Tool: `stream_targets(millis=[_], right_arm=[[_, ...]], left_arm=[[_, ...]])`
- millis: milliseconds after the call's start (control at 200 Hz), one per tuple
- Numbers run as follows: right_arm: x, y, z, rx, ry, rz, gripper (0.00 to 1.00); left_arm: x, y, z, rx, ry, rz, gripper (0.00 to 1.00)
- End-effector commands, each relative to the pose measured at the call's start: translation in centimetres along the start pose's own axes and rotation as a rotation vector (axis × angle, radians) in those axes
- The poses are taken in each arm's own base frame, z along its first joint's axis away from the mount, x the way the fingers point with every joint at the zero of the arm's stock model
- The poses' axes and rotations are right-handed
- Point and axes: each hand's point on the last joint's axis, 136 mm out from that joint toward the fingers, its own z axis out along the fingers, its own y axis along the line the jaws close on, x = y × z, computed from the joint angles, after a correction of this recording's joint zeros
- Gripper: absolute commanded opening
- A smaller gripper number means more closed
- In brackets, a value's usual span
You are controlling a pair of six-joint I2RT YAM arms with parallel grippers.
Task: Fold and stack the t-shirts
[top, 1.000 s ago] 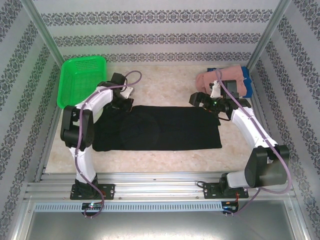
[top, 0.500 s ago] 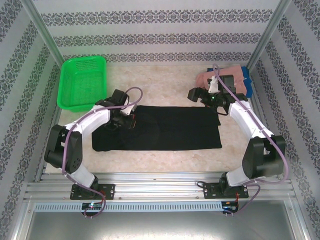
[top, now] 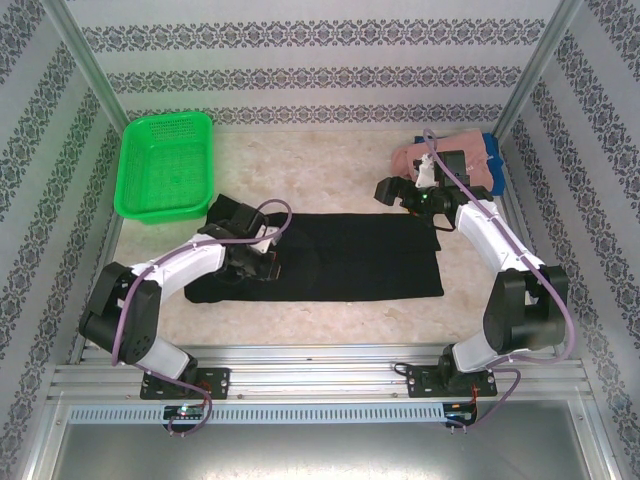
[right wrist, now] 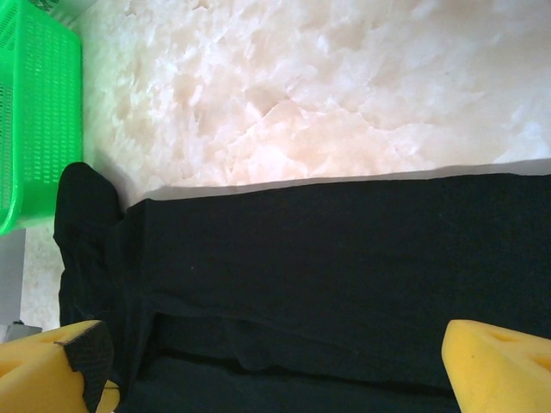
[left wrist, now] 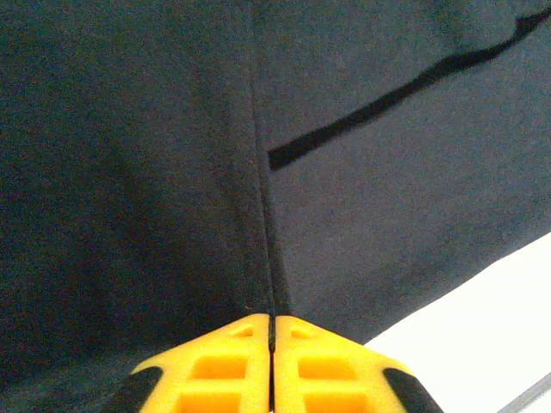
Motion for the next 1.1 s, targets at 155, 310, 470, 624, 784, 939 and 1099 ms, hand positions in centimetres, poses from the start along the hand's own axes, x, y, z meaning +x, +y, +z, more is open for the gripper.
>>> stream_targets(millis=[155, 310, 470, 624, 784, 939, 1099], right_arm=[[0.7, -0.8, 0.3, 0.058, 0.039, 0.005, 0.98], [2.7, -4.0, 0.7, 0.206, 0.127, 0.045, 0.98], [4.6, -7.1, 1.8, 0.314, 0.184, 0.120, 0.98], [5.6, -8.7, 4.7, 0.341, 0.204, 0.239, 0.95], [6.7, -9.5, 6.9, 0.415, 0.222, 0.257, 0.85], [8.7, -12.2, 6.7, 0.561, 0.255, 0.300, 0.71], [10.5, -13.8, 5.3, 0.698, 0.288, 0.269, 0.64]], left_arm=[[-2.1, -1.4, -1.6, 0.012, -0.083, -0.038, 0.59], [-5.9, -0.6, -6.0, -0.042, -0.233, -0.131, 0.75], [-7.6, 5.8, -7.9, -0.152, -0.309, -0.376, 0.77], [-8.5, 10.5, -6.2, -0.228, -0.315, -0.491, 0.74], [-8.7, 13.7, -3.2, -0.301, -0.279, -0.589, 0.68], [-6.6, 16.6, -1.5, -0.434, -0.218, -0.668, 0.66], [-6.6, 17.5, -1.1, -0.480, -0.205, -0.675, 0.66]])
